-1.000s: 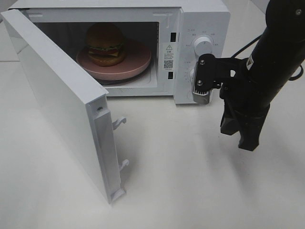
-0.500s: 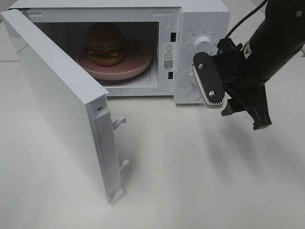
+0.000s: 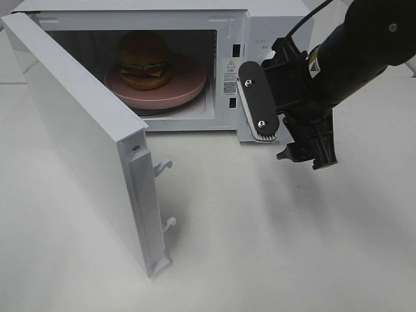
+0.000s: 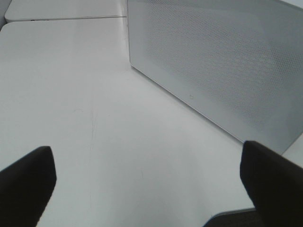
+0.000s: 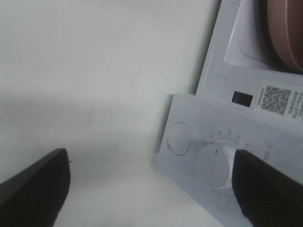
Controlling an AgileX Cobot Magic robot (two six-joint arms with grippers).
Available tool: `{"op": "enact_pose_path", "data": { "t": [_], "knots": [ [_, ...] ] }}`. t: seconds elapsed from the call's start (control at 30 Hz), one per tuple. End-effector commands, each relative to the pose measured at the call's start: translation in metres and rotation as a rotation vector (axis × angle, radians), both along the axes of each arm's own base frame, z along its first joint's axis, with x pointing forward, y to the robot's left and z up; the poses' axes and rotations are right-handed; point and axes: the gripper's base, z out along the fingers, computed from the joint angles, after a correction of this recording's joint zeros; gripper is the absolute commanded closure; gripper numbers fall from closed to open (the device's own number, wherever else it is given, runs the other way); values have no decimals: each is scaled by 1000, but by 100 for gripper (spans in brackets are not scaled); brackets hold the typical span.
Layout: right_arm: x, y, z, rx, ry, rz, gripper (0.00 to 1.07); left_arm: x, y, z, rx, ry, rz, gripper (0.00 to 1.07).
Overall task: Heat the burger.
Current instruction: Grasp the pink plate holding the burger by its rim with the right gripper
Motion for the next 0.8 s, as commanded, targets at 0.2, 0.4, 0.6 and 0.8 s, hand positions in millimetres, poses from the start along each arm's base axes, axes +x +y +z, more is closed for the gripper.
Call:
{"op": "enact_pose_path", "data": {
  "t": [0.2,0.4,0.6,0.8],
  "knots": [
    [3,20,17,69,-84,48,18,0,0,0,-10,-13,3,9],
    [9,30,15,75,-87,65,19,0,0,0,-11,-14,3,9],
    [16,48,10,97,-82,107,20,0,0,0,-11,-14,3,9],
    [26,61,2,95,-65,162,20,0,0,0,-11,-14,3,9]
  ]
}}
